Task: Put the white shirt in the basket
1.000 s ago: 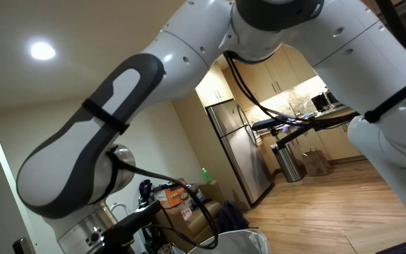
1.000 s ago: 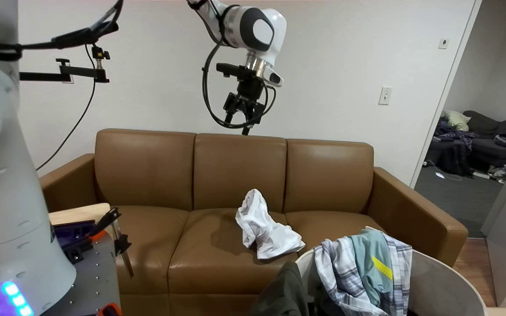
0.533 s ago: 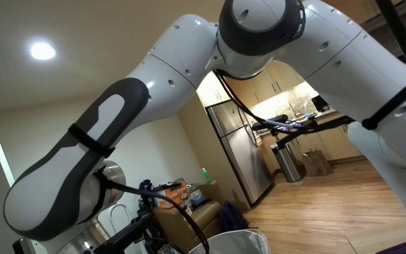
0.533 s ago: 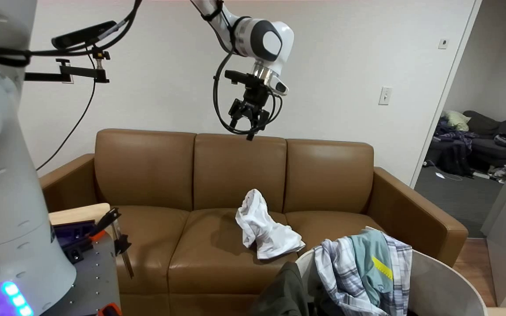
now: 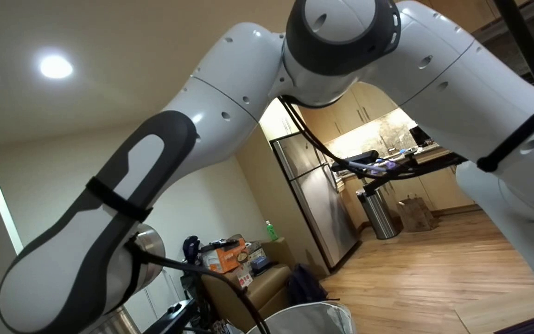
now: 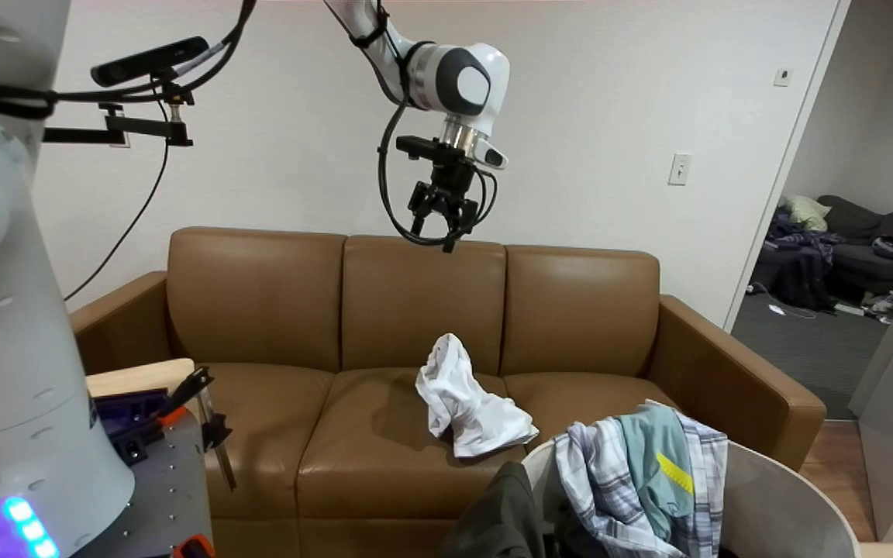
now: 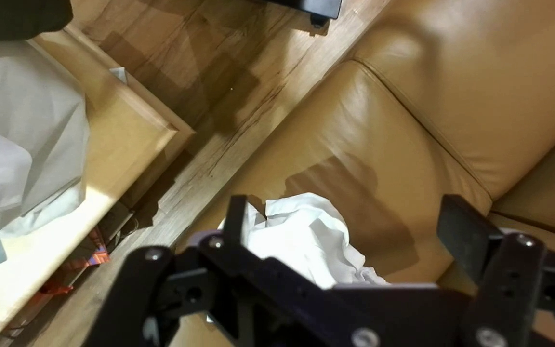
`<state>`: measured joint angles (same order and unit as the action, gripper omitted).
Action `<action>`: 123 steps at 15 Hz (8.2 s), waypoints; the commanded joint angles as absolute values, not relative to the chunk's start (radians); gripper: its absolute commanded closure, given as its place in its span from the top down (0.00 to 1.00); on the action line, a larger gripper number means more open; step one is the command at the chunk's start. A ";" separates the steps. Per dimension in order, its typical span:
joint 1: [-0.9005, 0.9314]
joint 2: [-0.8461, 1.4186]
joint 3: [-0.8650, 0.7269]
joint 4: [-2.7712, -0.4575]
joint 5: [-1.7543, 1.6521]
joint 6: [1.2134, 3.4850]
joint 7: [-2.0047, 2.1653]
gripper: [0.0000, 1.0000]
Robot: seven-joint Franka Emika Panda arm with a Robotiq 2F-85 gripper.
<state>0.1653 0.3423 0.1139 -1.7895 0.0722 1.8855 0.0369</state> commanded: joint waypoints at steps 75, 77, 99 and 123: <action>0.447 1.479 -0.019 -0.916 -0.498 2.356 -0.547 1.00; 0.487 1.476 -0.049 -0.895 -0.543 2.369 -0.552 1.00; 0.274 1.476 0.109 -1.000 -0.414 2.374 -1.124 0.54; 0.127 1.397 0.249 -1.074 0.002 2.777 -1.314 0.05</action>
<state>0.1371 1.4691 0.2631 -0.9975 -0.0209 2.6557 -1.3890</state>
